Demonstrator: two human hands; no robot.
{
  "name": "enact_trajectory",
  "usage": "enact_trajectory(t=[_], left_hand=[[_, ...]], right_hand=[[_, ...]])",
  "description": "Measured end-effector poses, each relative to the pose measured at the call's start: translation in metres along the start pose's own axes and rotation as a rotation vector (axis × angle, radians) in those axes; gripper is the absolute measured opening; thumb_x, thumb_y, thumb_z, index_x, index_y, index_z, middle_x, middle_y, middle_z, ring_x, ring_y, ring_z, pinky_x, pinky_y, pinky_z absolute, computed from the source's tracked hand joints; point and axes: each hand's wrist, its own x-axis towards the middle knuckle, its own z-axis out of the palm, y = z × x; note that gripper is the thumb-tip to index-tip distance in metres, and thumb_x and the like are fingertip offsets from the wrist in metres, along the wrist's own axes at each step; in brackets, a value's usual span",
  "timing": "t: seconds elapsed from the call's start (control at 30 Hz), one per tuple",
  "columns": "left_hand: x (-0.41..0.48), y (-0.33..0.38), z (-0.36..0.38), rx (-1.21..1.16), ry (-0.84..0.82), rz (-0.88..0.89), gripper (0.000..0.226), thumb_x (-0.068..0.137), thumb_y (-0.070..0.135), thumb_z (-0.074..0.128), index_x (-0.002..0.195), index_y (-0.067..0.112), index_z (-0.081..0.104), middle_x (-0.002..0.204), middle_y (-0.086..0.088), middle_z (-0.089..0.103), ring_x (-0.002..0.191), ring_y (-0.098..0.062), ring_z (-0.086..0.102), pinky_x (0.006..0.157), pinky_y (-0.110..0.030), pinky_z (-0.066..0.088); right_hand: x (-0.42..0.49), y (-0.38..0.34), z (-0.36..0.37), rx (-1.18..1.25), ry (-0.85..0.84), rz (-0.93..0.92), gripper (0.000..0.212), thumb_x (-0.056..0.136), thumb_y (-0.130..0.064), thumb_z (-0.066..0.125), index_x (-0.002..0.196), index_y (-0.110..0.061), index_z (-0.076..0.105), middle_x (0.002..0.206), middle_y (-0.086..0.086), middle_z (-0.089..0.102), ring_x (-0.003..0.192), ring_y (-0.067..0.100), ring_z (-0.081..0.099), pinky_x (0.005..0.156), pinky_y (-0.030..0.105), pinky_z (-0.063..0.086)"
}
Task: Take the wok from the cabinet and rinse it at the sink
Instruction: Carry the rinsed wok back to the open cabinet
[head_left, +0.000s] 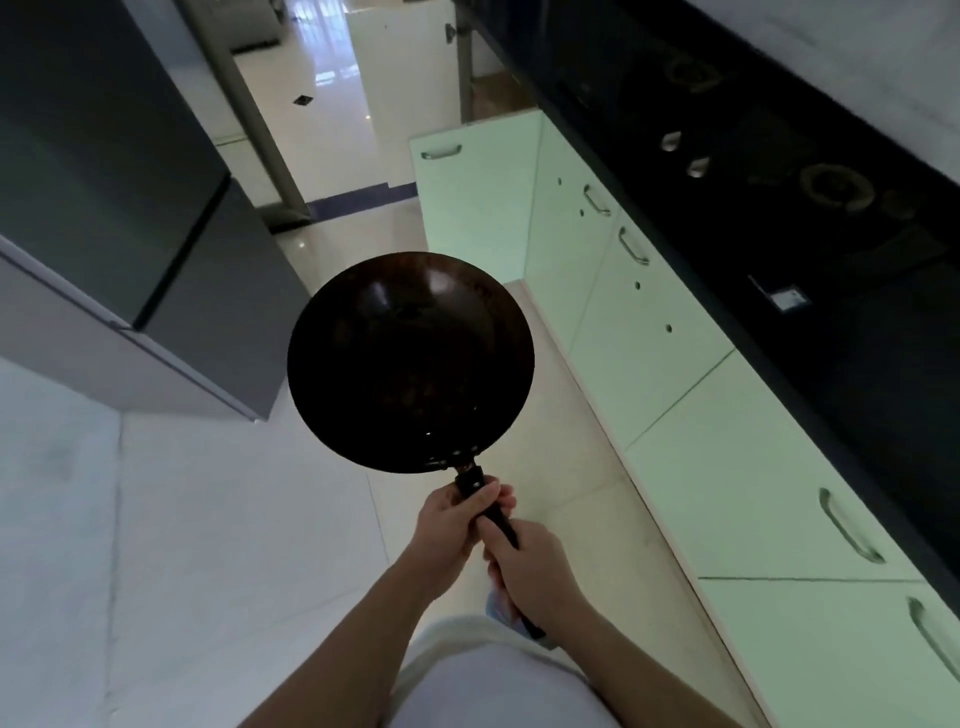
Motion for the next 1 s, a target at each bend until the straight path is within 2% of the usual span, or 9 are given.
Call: enact_trajectory(t=[0.17, 0.33, 0.47, 0.6, 0.7, 0.8, 0.9, 1.0], left_hand=[[0.051, 0.046, 0.021, -0.050, 0.060, 0.063, 0.027, 0.091, 0.002, 0.060, 0.113, -0.013, 0.059, 0.098, -0.017, 0.071, 0.087, -0.021, 0.070, 0.076, -0.027, 0.058], [0.082, 0.077, 0.029, -0.045, 0.138, 0.117, 0.018, 0.091, 0.004, 0.061, 0.106, -0.006, 0.064, 0.099, -0.017, 0.072, 0.088, -0.023, 0.069, 0.071, -0.027, 0.058], [0.107, 0.096, 0.025, -0.091, 0.181, 0.133, 0.016, 0.091, 0.002, 0.061, 0.105, -0.006, 0.064, 0.099, -0.017, 0.073, 0.087, -0.023, 0.070, 0.079, -0.030, 0.059], [0.134, 0.116, 0.014, -0.124, 0.207, 0.127, 0.012, 0.090, 0.003, 0.062, 0.099, -0.003, 0.067, 0.097, -0.018, 0.072, 0.086, -0.022, 0.070, 0.079, -0.030, 0.058], [0.159, 0.139, 0.000, -0.143, 0.216, 0.125, 0.011, 0.091, 0.002, 0.061, 0.099, -0.004, 0.066, 0.095, -0.017, 0.073, 0.084, -0.021, 0.071, 0.078, -0.029, 0.059], [0.186, 0.171, -0.019, -0.149, 0.213, 0.132, 0.013, 0.091, 0.002, 0.061, 0.101, -0.005, 0.065, 0.096, -0.017, 0.073, 0.085, -0.021, 0.071, 0.076, -0.028, 0.059], [0.217, 0.214, -0.043, -0.127, 0.182, 0.137, 0.012, 0.092, 0.003, 0.060, 0.101, -0.004, 0.065, 0.097, -0.018, 0.072, 0.086, -0.021, 0.071, 0.078, -0.028, 0.058], [0.243, 0.266, -0.068, -0.105, 0.160, 0.133, 0.013, 0.092, 0.003, 0.060, 0.101, -0.004, 0.065, 0.096, -0.017, 0.071, 0.086, -0.020, 0.070, 0.077, -0.028, 0.057]], right_hand=[[0.064, -0.044, -0.023, -0.027, -0.082, -0.055, 0.039, 0.100, -0.032, 0.052, 0.070, -0.010, 0.060, 0.050, -0.001, 0.056, 0.040, 0.015, 0.049, 0.041, 0.029, 0.043], [0.109, -0.073, -0.024, -0.092, -0.107, -0.101, 0.039, 0.101, -0.030, 0.050, 0.067, -0.014, 0.059, 0.051, 0.002, 0.059, 0.038, 0.014, 0.051, 0.044, 0.031, 0.044], [0.144, -0.085, -0.020, -0.143, -0.122, -0.121, 0.041, 0.100, -0.036, 0.050, 0.065, -0.017, 0.061, 0.052, 0.005, 0.059, 0.043, 0.019, 0.053, 0.049, 0.044, 0.048], [0.180, -0.100, -0.011, -0.174, -0.147, -0.102, 0.043, 0.094, -0.047, 0.050, 0.066, -0.017, 0.061, 0.056, 0.008, 0.061, 0.047, 0.022, 0.053, 0.052, 0.053, 0.049], [0.210, -0.119, 0.000, -0.194, -0.185, -0.097, 0.045, 0.095, -0.046, 0.050, 0.068, -0.013, 0.061, 0.054, 0.006, 0.059, 0.046, 0.021, 0.051, 0.052, 0.051, 0.048], [0.245, -0.146, 0.018, -0.194, -0.196, -0.086, 0.042, 0.097, -0.040, 0.052, 0.063, -0.016, 0.059, 0.051, 0.001, 0.058, 0.044, 0.018, 0.050, 0.053, 0.045, 0.044], [0.282, -0.182, 0.042, -0.197, -0.205, -0.094, 0.041, 0.098, -0.037, 0.052, 0.062, -0.020, 0.058, 0.050, -0.003, 0.057, 0.042, 0.013, 0.050, 0.054, 0.041, 0.044], [0.316, -0.225, 0.071, -0.178, -0.188, -0.098, 0.040, 0.099, -0.034, 0.052, 0.063, -0.017, 0.059, 0.050, -0.002, 0.058, 0.039, 0.009, 0.050, 0.051, 0.035, 0.042]])
